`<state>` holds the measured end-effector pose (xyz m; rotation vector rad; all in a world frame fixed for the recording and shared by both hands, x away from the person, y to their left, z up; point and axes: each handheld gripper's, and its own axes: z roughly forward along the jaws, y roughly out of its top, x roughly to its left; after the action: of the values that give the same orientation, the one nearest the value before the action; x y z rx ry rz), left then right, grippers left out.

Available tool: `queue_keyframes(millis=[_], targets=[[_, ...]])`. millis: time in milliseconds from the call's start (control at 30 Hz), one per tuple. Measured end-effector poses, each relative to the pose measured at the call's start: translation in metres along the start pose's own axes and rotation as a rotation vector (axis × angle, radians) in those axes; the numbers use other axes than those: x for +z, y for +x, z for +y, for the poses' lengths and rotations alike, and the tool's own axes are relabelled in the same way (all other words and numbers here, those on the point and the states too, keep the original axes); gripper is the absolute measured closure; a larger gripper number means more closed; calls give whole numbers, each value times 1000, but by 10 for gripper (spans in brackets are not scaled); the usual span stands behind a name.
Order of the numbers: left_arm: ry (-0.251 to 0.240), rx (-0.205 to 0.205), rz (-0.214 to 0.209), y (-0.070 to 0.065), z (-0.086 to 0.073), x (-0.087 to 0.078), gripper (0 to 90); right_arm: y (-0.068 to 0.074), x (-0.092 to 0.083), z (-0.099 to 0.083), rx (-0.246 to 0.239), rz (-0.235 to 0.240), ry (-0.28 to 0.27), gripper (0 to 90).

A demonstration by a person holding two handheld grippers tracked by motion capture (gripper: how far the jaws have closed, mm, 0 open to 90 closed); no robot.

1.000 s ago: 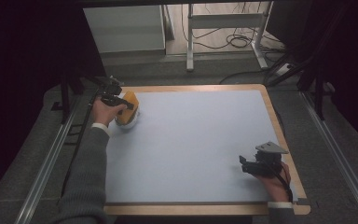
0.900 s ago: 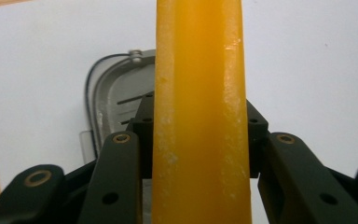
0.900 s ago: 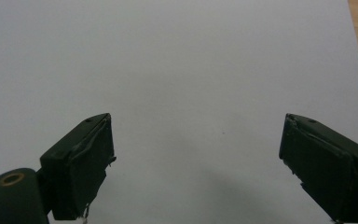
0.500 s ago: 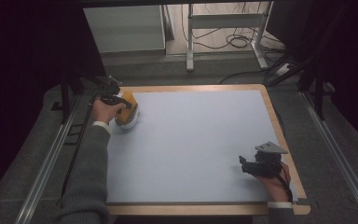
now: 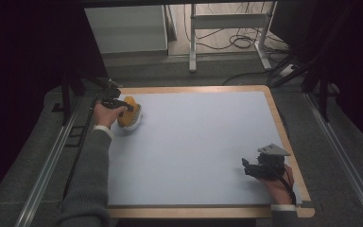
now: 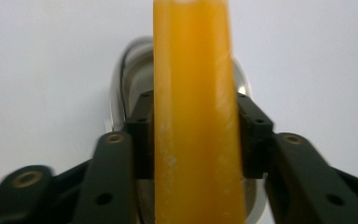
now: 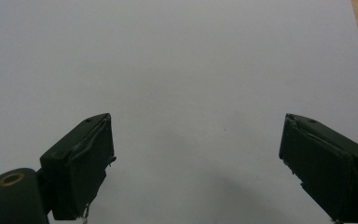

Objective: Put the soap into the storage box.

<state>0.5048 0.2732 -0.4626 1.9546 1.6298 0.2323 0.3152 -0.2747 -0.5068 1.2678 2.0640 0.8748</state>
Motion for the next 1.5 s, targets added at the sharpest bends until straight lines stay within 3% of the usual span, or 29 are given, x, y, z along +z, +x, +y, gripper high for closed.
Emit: queue_keyframes(millis=[100, 133, 200, 300, 400, 700, 800, 967, 1000, 1133, 1267, 1300, 1400, 1500], targets=[[-10, 0, 27, 0, 0, -4, 359, 0, 0, 0, -2, -2, -4, 100], [-8, -6, 66, 1, -1, -7, 315, 1, -1, 0, -3, -5, -8, 100], [-6, -9, 94, 3, -2, -11, 250, 1, -1, 1, -4, -5, -13, 100], [-28, 6, 113, 2, -3, -18, 226, 1, -1, 1, -5, -5, -14, 100], [-64, 25, 83, -2, -6, -32, 210, 2, 0, 1, -8, -6, -11, 100], [-120, 92, 7, -16, -22, -53, 214, 4, 0, 2, -13, -1, -13, 100], [-181, 112, -22, -22, -31, -61, 228, 4, 1, 2, -16, 0, -13, 100], [-208, 141, -99, -33, -49, -68, 230, 4, 0, 3, -13, -7, -17, 100], [-211, 155, -138, -36, -56, -70, 230, 4, -1, 3, -13, -9, -18, 100], [-214, 203, -147, -41, -70, -71, 230, 6, -2, 3, -12, -10, -20, 100], [-210, 222, -177, -45, -90, -68, 230, 6, -2, 4, -12, -11, -21, 100], [-210, 222, -177, -45, -90, -68, 230, 6, -2, 4, -12, -11, -21, 100], [-226, 219, -179, -48, -108, -63, 248, 6, -2, 4, -12, -10, -20, 100], [-210, 207, -190, -50, -127, -58, 258, 6, -2, 4, -11, -10, -19, 100]])
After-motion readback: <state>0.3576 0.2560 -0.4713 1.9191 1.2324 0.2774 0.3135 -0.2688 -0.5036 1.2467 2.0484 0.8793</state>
